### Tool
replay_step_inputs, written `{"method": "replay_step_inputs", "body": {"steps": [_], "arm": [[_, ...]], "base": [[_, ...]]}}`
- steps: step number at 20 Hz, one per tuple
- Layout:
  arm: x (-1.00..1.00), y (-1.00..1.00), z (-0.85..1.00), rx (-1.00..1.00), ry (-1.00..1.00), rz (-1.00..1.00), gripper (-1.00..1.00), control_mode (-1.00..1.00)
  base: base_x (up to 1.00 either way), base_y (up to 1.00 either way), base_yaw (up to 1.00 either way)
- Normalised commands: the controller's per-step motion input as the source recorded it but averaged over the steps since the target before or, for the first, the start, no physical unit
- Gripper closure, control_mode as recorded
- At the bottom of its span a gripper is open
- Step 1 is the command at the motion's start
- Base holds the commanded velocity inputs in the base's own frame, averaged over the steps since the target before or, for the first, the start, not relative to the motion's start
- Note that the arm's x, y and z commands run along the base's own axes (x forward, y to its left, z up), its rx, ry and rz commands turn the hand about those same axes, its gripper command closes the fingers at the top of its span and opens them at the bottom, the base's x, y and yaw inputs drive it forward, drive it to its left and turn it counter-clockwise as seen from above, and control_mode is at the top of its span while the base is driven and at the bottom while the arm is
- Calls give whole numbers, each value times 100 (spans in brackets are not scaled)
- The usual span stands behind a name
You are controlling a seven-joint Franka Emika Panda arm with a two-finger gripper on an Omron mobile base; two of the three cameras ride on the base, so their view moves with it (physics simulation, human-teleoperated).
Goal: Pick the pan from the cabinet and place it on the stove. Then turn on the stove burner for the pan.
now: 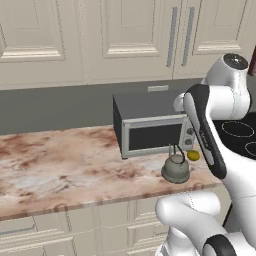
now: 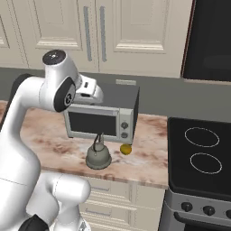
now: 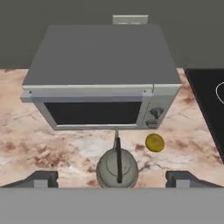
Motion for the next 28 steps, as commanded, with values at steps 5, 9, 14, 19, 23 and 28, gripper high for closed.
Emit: {"method": "replay_step_inputs", "body": {"steps": [5, 9, 14, 19, 23, 28], "arm": [[-8, -22, 51, 0, -28, 0, -100, -100], [0, 0, 53, 0, -28, 0, -100, -100], [0, 0, 55, 0, -26, 0, -100, -100], [0, -2, 43, 0, -28, 0, -100, -100], [0, -2, 37, 1, -30, 0, -100, -100], [0, -5, 35, 1, -29, 0, -100, -100]], "base": [[0, 0, 0], [0, 0, 0], [0, 0, 0], [0, 0, 0], [0, 0, 0], [0, 0, 0]]}}
